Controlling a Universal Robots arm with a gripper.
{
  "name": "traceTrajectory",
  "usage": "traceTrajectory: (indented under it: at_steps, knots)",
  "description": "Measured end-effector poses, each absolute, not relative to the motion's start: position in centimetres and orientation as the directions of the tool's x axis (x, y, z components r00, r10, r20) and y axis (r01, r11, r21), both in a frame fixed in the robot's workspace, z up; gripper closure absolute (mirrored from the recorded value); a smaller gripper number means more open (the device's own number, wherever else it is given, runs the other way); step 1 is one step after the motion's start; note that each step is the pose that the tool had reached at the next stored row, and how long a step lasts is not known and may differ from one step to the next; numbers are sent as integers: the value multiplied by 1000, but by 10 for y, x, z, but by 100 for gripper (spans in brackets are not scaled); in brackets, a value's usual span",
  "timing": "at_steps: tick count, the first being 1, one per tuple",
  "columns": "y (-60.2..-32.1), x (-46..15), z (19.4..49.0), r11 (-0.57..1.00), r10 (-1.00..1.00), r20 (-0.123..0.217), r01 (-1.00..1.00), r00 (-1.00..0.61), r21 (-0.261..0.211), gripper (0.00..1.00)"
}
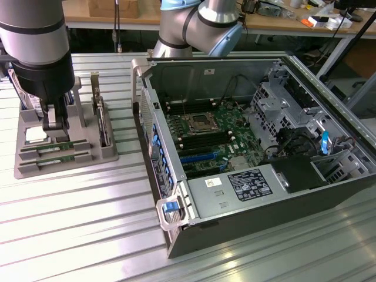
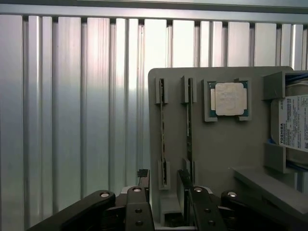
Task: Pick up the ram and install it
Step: 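Pick up the ram and move it above insertion slot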
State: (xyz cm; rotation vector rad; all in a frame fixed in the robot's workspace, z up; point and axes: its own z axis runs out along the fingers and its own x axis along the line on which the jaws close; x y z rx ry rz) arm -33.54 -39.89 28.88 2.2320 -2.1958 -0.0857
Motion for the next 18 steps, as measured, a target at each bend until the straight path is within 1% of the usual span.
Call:
traceTrajectory:
  at_steps: [18]
  knots:
    - [-399, -336, 273, -22, -999, -33, -999, 20, 45, 64]
